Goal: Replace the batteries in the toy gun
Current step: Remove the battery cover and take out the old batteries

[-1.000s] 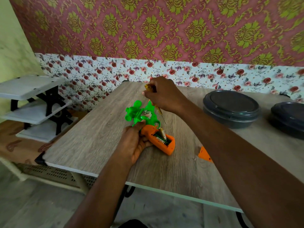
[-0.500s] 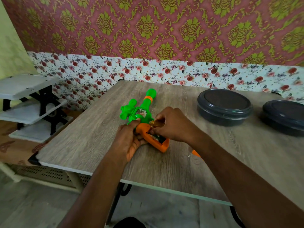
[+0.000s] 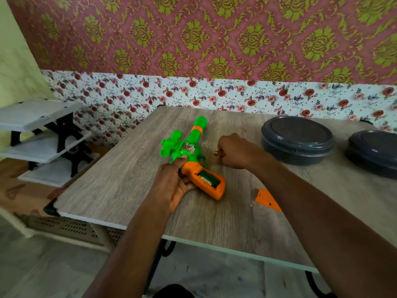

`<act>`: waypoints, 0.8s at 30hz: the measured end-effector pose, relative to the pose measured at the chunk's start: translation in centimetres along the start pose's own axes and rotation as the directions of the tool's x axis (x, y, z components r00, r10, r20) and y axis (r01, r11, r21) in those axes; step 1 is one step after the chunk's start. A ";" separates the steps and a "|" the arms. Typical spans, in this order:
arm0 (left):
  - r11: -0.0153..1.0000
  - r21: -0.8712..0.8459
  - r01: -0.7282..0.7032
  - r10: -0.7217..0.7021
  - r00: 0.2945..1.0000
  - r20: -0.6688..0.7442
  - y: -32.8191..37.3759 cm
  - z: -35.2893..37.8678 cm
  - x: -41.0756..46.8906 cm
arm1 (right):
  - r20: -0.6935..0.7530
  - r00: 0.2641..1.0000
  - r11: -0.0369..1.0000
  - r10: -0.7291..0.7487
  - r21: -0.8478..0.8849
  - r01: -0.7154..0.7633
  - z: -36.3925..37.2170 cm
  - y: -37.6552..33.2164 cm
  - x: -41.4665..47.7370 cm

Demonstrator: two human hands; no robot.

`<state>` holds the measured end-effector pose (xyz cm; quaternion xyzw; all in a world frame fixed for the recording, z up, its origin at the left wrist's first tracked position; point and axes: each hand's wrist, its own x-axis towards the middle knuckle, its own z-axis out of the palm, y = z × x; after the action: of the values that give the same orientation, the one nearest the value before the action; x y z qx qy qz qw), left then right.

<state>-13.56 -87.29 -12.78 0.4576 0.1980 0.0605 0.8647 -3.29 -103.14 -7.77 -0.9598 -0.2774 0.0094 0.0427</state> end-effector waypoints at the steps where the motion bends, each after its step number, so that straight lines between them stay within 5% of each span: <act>1: 1.000 -0.001 0.001 -0.001 1.000 0.001 0.0 0.0 0.1 | 0.004 1.000 1.000 -0.008 0.011 0.008 0.1 0.2 0.2; 7: 1.000 -0.013 0.012 -0.012 1.000 0.027 -0.1 -0.2 0.3 | -0.019 0.999 0.995 -0.028 0.090 0.029 0.3 1.1 0.7; 16: 1.000 -0.005 0.013 -0.013 1.000 0.015 -0.1 -0.2 0.4 | -0.349 0.933 0.926 -0.084 0.319 0.203 -1.2 0.7 -2.5; 20: 1.000 0.001 0.008 -0.008 1.000 0.023 -0.2 -0.2 0.4 | -0.548 0.836 0.767 -0.006 0.534 0.356 -1.4 -1.2 -5.0; 24: 1.000 0.021 0.000 -0.001 1.000 0.018 -0.2 -0.1 0.5 | -0.584 0.803 0.502 0.120 0.733 0.459 -0.9 -2.7 -7.0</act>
<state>-13.12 -87.19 -13.17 0.4670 0.1908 0.0541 0.8617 -10.63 -104.66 -6.64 -0.7347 -0.3083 -0.1460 0.5864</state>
